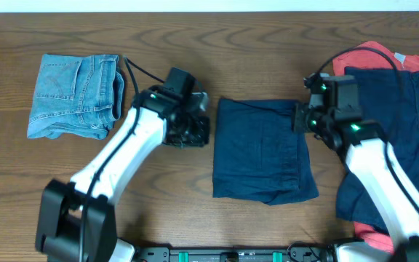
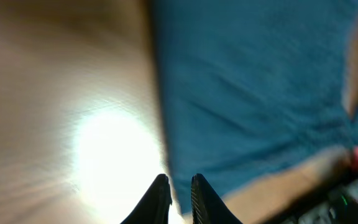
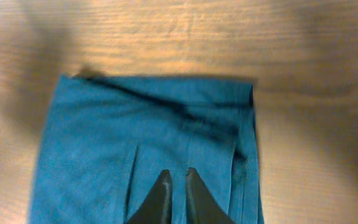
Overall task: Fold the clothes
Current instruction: 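Grasp the folded navy shorts' sides with both grippers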
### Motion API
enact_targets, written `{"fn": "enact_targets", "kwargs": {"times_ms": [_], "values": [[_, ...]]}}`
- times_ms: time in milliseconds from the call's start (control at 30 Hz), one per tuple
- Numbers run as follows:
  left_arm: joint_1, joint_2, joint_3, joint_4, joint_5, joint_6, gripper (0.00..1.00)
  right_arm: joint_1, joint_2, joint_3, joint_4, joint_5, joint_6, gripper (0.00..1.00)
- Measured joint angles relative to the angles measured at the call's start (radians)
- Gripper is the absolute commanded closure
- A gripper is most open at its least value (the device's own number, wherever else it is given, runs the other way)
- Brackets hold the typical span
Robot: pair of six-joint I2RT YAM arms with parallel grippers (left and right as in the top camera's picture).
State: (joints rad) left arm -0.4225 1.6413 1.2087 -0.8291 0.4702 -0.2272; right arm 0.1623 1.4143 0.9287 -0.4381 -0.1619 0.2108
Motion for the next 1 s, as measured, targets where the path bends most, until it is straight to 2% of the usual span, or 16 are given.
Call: {"fn": "enact_targets", "kwargs": {"times_ms": [200, 467, 767, 900, 1000], "values": [[-0.151, -0.018, -0.016, 0.019, 0.001, -0.041, 0.86, 0.000, 0.209, 0.000, 0.135, 0.014, -0.007, 0.93], [-0.261, 0.046, -0.200, 0.250, -0.044, -0.262, 0.86, -0.031, 0.364, 0.002, 0.089, 0.035, 0.000, 0.99], [-0.225, 0.124, -0.285, 0.358, -0.027, -0.460, 0.86, -0.061, 0.338, 0.024, -0.099, 0.063, 0.005, 0.98], [-0.163, 0.130, -0.284, 0.444, -0.056, -0.471, 0.86, -0.059, 0.255, 0.011, -0.170, 0.067, 0.003, 0.96], [-0.081, 0.141, -0.273, 0.521, -0.108, -0.408, 0.86, -0.052, 0.159, 0.009, -0.175, 0.040, -0.011, 0.96]]}}
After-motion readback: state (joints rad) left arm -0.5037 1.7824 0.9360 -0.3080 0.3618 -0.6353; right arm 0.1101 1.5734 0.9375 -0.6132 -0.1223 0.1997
